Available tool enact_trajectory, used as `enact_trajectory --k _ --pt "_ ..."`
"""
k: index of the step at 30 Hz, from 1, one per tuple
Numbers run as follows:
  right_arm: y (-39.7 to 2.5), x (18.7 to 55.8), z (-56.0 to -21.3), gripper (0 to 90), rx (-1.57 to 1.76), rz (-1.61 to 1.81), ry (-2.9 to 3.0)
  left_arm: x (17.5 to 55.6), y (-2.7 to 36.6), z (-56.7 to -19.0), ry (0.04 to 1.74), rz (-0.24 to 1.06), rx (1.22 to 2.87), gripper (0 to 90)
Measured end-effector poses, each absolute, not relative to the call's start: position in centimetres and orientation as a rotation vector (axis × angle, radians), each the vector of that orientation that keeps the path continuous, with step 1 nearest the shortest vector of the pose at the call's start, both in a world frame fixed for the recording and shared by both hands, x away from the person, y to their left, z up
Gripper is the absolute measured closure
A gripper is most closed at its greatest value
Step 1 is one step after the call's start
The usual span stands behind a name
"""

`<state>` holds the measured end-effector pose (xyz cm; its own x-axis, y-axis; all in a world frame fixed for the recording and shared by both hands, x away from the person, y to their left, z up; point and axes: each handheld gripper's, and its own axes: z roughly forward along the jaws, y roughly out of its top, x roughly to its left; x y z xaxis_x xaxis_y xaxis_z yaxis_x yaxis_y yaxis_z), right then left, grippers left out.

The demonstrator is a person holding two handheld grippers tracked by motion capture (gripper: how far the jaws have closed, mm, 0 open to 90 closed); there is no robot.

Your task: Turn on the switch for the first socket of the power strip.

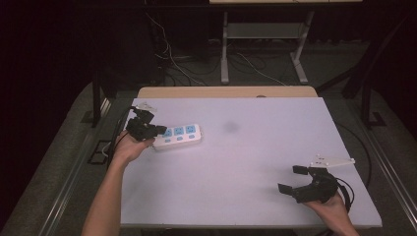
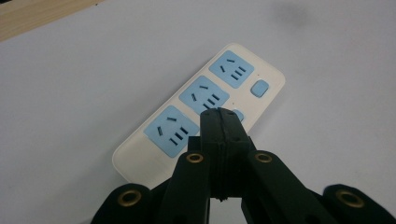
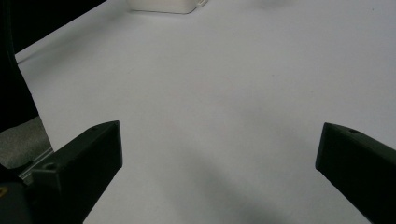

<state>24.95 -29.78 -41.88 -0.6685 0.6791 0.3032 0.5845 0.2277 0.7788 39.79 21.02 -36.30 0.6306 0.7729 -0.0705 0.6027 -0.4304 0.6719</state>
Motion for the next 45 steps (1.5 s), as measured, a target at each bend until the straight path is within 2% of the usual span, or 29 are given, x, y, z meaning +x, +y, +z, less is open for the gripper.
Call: enact_trajectory --k 16,29,34,38,45 --pt "-29.5 25.1 -42.0 0.2 1.226 1.436 2.398 36.9 21.4 -34.3 1.084 0.367 2.112 89.2" --pt "-29.4 25.1 -42.0 0.2 1.222 1.440 2.398 33.5 22.6 -34.7 1.094 0.401 1.969 88.6" --pt "-29.4 25.0 -42.0 0.2 1.225 1.441 2.396 32.5 22.6 -34.8 1.074 0.408 1.943 81.0" --pt "-29.4 25.1 -42.0 0.2 1.227 1.438 2.397 31.8 22.2 -34.9 1.064 0.400 1.929 70.9" --pt "-29.4 25.0 -42.0 0.2 1.227 1.442 2.395 30.2 21.4 -35.5 1.017 0.393 1.902 41.3"
